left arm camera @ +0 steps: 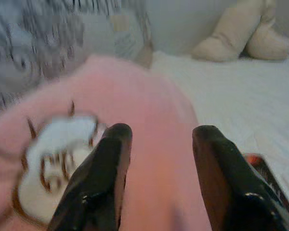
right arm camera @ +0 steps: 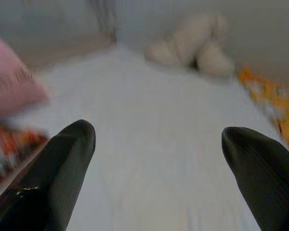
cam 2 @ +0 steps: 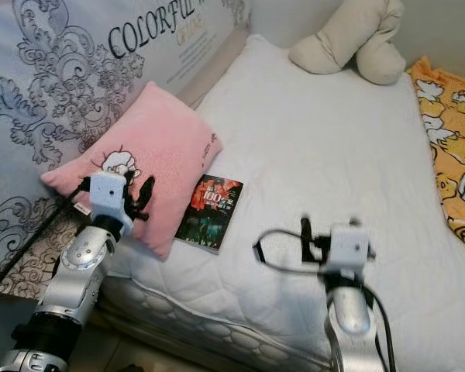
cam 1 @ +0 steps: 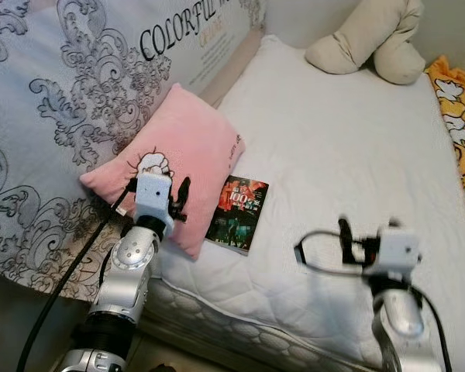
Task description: Clean up the room
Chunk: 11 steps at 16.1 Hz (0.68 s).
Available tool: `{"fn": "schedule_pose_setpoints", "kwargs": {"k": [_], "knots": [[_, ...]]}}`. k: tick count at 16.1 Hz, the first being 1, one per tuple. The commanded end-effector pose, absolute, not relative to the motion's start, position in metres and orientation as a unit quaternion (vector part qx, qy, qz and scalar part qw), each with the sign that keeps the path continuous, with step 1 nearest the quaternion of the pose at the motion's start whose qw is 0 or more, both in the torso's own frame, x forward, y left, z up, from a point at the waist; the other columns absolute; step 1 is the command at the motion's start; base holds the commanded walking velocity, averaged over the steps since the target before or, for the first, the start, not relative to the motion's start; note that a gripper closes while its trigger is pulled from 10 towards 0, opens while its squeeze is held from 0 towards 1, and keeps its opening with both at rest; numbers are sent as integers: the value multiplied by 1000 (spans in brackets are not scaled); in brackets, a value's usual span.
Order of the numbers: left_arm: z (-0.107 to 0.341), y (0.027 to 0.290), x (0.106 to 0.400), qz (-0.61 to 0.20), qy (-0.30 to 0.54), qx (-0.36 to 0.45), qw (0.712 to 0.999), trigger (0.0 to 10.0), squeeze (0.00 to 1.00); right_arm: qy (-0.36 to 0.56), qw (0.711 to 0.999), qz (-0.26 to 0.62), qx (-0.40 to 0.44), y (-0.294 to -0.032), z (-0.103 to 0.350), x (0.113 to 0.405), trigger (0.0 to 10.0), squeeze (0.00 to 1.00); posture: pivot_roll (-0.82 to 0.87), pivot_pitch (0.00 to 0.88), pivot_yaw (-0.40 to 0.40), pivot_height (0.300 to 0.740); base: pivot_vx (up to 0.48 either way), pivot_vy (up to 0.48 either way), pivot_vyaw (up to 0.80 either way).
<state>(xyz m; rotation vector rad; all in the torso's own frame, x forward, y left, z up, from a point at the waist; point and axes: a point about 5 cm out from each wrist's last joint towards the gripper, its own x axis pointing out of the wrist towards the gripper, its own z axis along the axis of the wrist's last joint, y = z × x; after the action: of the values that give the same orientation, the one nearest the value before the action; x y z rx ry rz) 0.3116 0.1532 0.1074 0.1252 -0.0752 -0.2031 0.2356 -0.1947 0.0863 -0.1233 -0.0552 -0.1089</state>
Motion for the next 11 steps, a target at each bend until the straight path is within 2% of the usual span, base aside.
{"fn": "schedule_pose_setpoints", "kwargs": {"k": [1, 4, 6, 9, 10, 11], "knots": [[125, 143, 315, -116, -76, 67, 988, 10000, 1000, -72, 994, -46, -74, -191, 103, 240, 10000, 1000, 53, 0, -55, 740, 0, 0, 0], [124, 139, 314, -138, -70, 46, 987, 10000, 1000, -53, 995, -78, -41, -198, 97, 241, 10000, 1000, 50, 0, -51, 740, 0, 0, 0], [108, 142, 311, -150, -23, -8, 988, 10000, 1000, -26, 995, -83, -40, -202, 85, 236, 10000, 1000, 42, 0, -48, 740, 0, 0, 0], [109, 138, 306, -181, -41, -12, 983, 10000, 1000, -19, 996, -44, -81, -194, 81, 240, 10000, 1000, 37, 0, -46, 740, 0, -480, 0], [110, 137, 306, -180, -48, -18, 982, 10000, 345, -24, 994, -28, -98, -190, 82, 243, 10000, 1000, 36, 0, -46, 740, 0, -480, 0], [112, 137, 307, -172, -54, -6, 984, 10000, 0, -20, 995, -24, -94, -189, 82, 245, 10000, 0, 34, 0, -46, 740, 0, -296, 0]]}}
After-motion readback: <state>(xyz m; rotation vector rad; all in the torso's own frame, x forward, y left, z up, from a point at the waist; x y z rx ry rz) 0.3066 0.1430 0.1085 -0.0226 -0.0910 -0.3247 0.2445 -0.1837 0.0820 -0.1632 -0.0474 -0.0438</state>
